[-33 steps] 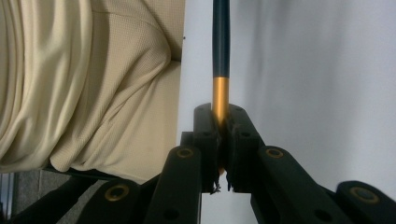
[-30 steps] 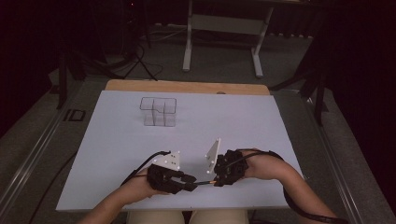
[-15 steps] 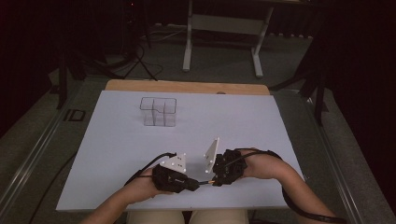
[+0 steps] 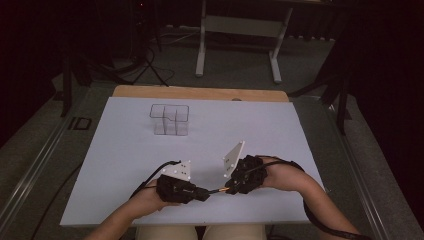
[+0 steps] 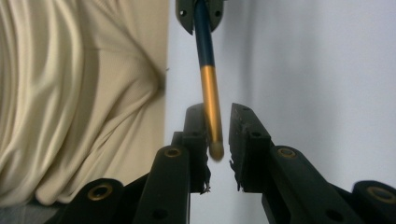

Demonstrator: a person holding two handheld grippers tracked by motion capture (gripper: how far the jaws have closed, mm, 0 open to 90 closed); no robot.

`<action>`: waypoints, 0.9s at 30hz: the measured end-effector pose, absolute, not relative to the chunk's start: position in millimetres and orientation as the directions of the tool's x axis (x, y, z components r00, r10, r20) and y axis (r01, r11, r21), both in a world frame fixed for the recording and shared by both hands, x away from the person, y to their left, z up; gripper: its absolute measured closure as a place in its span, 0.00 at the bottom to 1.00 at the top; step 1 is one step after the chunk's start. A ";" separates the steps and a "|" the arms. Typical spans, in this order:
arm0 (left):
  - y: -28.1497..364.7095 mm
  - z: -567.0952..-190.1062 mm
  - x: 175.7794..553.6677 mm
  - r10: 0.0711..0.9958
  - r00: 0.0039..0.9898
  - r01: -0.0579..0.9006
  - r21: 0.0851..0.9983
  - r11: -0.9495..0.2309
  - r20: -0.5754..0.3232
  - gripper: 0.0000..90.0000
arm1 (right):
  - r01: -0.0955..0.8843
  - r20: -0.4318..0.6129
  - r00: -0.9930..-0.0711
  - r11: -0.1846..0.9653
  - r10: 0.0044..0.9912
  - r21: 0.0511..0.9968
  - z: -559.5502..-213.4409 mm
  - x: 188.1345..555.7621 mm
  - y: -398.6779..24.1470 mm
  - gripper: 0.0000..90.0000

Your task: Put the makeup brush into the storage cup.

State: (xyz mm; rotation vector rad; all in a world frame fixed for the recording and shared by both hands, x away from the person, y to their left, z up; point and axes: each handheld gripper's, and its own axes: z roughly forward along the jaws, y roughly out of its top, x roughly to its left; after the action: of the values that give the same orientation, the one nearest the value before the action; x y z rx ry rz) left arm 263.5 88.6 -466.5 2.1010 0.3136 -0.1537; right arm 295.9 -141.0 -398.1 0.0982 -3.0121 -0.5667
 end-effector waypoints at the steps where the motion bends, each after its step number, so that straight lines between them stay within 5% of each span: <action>1: 90.2 -466.8 263.7 0.166 0.958 0.286 0.824 -0.489 -0.234 0.95 | -0.039 0.055 -0.996 0.925 -0.064 0.377 -397.4 296.5 -142.7 0.83; 15: 103.0 -469.1 264.3 0.193 0.949 0.309 0.862 -0.403 -0.249 0.95 | 0.083 0.056 -0.996 0.834 0.063 0.546 -391.9 300.7 -166.3 0.81; 27: 101.9 -472.0 264.9 0.183 0.951 0.305 0.867 -0.394 -0.251 0.95 | 0.072 0.067 -0.997 0.826 0.041 0.559 -392.8 299.8 -161.2 0.84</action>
State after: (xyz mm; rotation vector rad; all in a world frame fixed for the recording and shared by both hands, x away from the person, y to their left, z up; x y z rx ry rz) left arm 264.9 101.9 -472.0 1.9883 0.3494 -0.1371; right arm 299.8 -161.2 -392.8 -0.0918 -2.9517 -0.9068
